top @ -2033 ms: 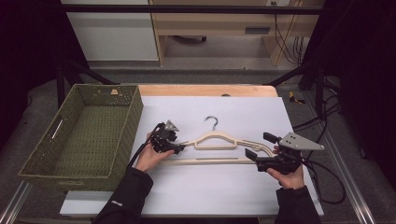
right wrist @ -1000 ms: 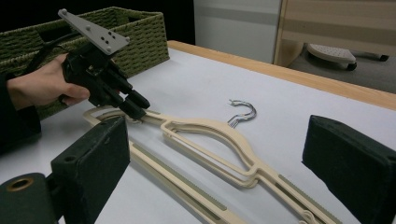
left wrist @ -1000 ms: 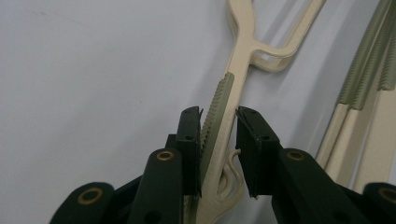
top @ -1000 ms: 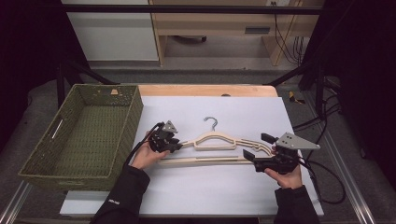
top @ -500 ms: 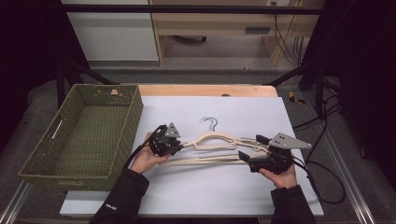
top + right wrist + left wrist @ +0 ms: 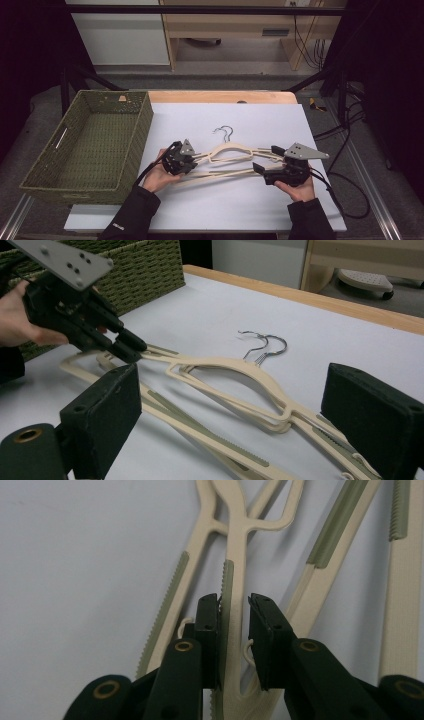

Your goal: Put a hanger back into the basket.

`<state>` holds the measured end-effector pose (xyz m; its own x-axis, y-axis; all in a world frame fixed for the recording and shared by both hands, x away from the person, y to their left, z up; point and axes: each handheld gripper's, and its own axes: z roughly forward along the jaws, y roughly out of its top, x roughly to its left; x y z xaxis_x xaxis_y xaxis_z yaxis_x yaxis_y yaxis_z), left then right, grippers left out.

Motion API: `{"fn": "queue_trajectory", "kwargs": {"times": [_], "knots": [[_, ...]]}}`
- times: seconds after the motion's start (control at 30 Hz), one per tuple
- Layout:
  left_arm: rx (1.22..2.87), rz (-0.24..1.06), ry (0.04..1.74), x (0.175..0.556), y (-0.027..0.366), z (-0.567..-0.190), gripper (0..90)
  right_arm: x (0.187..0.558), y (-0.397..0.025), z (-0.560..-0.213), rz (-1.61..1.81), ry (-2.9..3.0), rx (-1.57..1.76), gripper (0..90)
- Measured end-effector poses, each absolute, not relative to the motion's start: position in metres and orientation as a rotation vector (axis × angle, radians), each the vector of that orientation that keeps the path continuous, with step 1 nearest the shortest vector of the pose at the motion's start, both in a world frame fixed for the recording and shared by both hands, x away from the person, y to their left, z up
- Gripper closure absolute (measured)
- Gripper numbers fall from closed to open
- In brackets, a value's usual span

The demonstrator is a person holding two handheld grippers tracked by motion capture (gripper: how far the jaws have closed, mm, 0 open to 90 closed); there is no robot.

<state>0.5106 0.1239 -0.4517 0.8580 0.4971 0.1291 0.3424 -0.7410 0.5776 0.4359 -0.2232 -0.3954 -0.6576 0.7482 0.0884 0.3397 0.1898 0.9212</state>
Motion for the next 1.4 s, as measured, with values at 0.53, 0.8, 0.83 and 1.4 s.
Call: {"fn": "queue_trajectory", "kwargs": {"times": [0.53, 0.8, 0.83, 1.4], "knots": [[2.389, 0.214, 0.715, 0.531, 0.126, -0.466, 64.5, 0.436, -0.224, -0.395, 1.467, 2.091, 1.02, 9.4], [2.465, 0.245, 0.688, 0.533, 0.12, -0.461, 76.3, 0.436, -0.223, -0.396, 1.463, 2.1, 1.019, 9.4], [2.487, 0.248, 0.656, 0.532, 0.117, -0.46, 77.3, 0.436, -0.223, -0.396, 1.463, 2.099, 1.018, 9.4], [2.382, 0.535, 0.582, 0.475, 0.113, -0.425, 79.4, 0.449, -0.199, -0.402, 1.432, 2.13, 1.053, 12.9]]}}
